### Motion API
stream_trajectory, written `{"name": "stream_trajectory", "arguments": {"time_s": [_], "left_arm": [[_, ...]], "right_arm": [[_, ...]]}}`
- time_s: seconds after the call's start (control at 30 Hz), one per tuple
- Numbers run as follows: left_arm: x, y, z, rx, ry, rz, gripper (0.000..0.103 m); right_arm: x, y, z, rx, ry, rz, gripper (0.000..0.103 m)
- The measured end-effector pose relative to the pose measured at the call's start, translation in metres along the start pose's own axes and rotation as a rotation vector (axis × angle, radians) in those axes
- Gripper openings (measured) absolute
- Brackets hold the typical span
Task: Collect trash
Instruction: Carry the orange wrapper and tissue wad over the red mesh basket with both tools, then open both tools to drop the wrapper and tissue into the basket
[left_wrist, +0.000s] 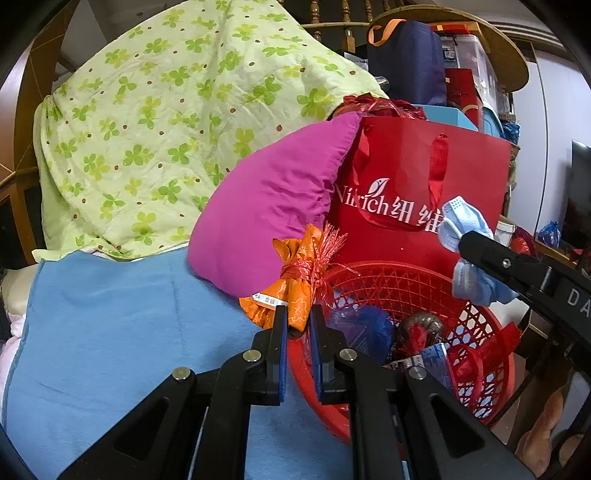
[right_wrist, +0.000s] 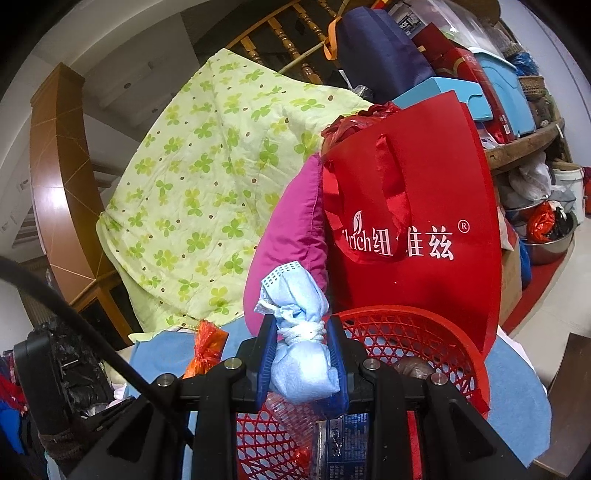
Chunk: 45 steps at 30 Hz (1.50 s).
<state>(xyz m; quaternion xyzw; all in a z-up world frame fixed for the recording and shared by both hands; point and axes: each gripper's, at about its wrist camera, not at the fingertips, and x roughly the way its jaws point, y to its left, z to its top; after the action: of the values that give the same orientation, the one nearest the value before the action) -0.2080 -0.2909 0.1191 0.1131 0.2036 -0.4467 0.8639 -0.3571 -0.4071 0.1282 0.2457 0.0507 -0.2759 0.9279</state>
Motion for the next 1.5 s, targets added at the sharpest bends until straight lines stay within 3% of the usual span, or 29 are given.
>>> {"name": "stream_trajectory", "arguments": {"time_s": [0.83, 1.33, 1.4, 1.5], "left_arm": [[0.004, -0.011, -0.004, 0.004, 0.038, -0.099, 0.012], [0.025, -0.015, -0.015, -0.021, 0.129, -0.249, 0.013], [0.029, -0.016, -0.017, -0.026, 0.147, -0.265, 0.016], [0.033, -0.014, -0.020, -0.036, 0.162, -0.262, 0.038]], "right_arm": [[-0.003, -0.014, 0.003, 0.055, 0.002, -0.015, 0.031], [0.002, -0.028, 0.001, 0.119, 0.042, -0.035, 0.032], [0.005, -0.029, 0.000, 0.128, 0.059, -0.035, 0.032], [0.010, -0.031, -0.001, 0.138, 0.084, -0.038, 0.032]]}}
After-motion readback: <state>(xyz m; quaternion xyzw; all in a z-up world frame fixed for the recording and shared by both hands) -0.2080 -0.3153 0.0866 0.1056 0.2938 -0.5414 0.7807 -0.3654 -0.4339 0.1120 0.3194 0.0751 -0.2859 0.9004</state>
